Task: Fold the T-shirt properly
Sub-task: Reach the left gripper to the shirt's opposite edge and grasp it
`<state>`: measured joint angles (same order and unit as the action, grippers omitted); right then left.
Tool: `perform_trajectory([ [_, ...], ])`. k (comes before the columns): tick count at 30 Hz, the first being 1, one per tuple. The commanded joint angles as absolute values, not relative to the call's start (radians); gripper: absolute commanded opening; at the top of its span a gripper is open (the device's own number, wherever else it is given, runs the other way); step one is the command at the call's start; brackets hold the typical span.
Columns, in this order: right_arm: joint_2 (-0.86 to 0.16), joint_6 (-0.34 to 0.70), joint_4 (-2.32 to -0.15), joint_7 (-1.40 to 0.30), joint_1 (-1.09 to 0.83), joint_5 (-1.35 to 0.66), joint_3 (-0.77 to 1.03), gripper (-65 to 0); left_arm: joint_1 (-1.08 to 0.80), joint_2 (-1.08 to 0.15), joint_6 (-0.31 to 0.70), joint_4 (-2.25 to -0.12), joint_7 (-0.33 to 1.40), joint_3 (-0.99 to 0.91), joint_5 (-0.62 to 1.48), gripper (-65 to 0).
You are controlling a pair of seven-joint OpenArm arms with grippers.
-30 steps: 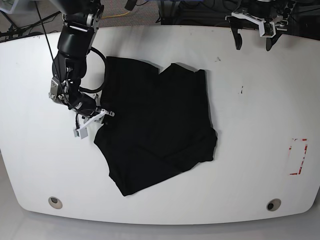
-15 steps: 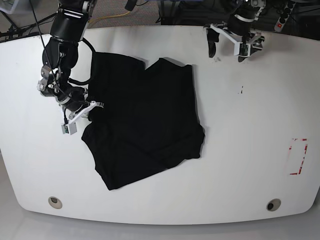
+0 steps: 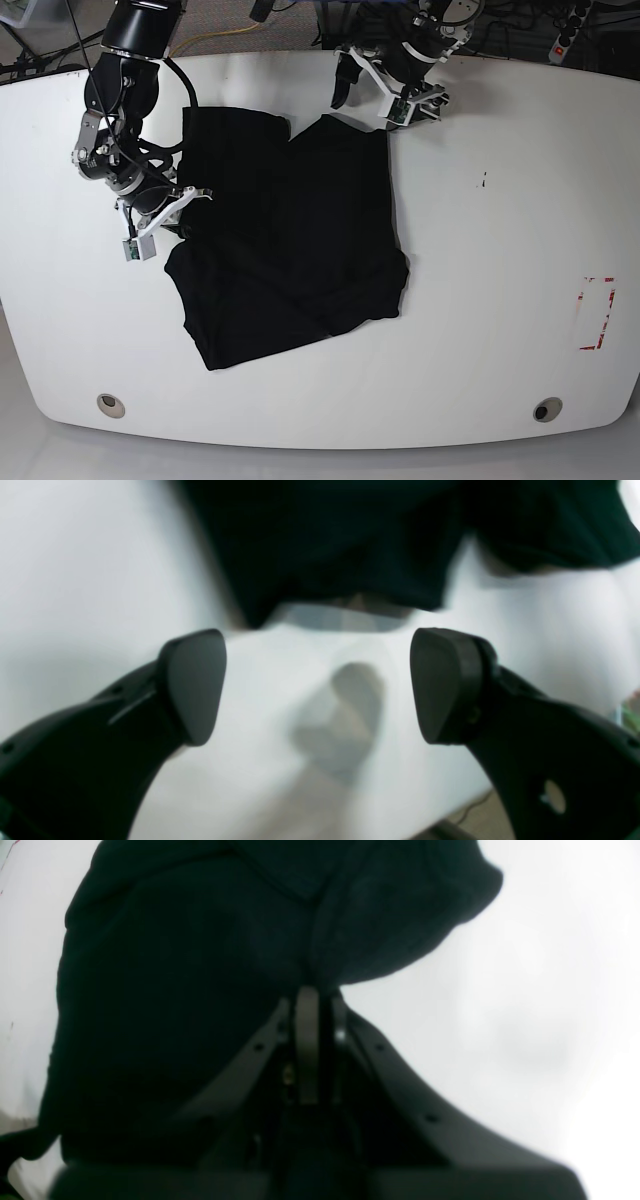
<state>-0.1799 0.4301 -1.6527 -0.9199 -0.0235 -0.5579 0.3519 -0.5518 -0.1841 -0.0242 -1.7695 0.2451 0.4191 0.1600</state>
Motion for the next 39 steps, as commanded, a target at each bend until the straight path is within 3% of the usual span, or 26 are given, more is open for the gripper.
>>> perform_trajectory([
  [1,-0.189,0.437,-1.673,-0.898,-0.013,-0.578,0.355,-65.0,-0.555,-0.182,-0.024,-1.765,0.24,0.414,0.168,-11.1],
  [15,-0.189,0.484,-1.718,-0.898,-0.036,-0.573,0.355,-65.0,-0.423,-0.088,-0.025,-1.601,0.249,0.415,0.165,-11.8],
  [17,-0.189,0.484,-1.719,-0.898,-0.036,-0.573,0.357,-65.0,-0.421,-0.088,-0.025,-1.584,0.249,0.414,0.165,-17.2],
  [22,-0.189,0.484,-1.719,-0.898,-0.038,-0.575,0.364,-65.0,-0.403,-0.093,-0.025,-1.564,0.249,0.407,0.165,-46.3],
  [26,-0.189,0.484,-1.721,-0.898,-0.053,-0.578,0.364,-65.0,-0.404,-0.093,-0.025,-1.564,0.249,0.361,0.163,-65.0],
  [39,-0.159,0.476,-1.92,-0.898,-0.194,-0.572,0.398,-65.0,-0.487,-0.219,-0.025,-1.801,0.292,0.113,0.165,-65.0],
])
